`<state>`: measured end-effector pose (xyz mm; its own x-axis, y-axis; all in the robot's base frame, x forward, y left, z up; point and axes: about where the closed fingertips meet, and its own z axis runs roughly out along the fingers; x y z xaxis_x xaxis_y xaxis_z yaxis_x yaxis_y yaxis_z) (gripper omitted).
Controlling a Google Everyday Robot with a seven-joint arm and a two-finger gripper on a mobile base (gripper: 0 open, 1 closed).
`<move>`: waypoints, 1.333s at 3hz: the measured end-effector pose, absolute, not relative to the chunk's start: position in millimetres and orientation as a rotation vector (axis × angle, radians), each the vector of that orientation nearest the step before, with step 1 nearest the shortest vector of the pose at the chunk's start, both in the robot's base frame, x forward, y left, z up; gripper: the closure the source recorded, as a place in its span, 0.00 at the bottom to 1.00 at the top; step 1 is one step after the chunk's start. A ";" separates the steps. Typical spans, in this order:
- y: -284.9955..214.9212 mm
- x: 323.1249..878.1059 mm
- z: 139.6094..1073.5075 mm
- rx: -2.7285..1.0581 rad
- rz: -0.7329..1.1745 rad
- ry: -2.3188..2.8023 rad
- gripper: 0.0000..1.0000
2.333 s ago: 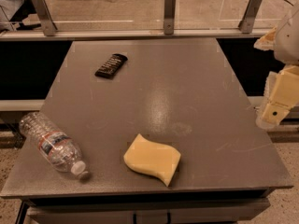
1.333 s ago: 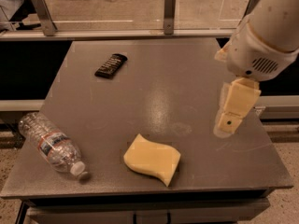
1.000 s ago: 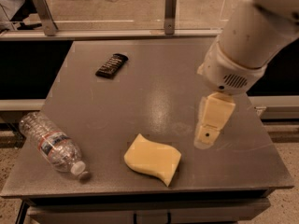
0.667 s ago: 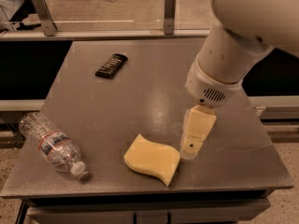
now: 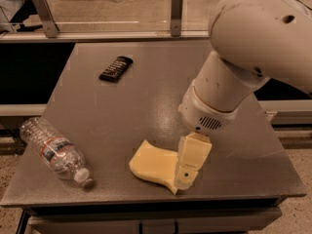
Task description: Pick sponge
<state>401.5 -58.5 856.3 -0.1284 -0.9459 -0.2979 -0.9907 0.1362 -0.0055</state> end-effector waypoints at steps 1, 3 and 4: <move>-41.3 386.9 847.6 -1.925 0.336 2.117 0.00; -18.4 380.8 823.5 -1.994 0.307 2.044 0.25; -11.4 382.5 822.1 -2.018 0.315 2.047 0.48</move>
Offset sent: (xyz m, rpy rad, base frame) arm -0.0264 0.0455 -0.0379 0.0541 -0.0601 0.1327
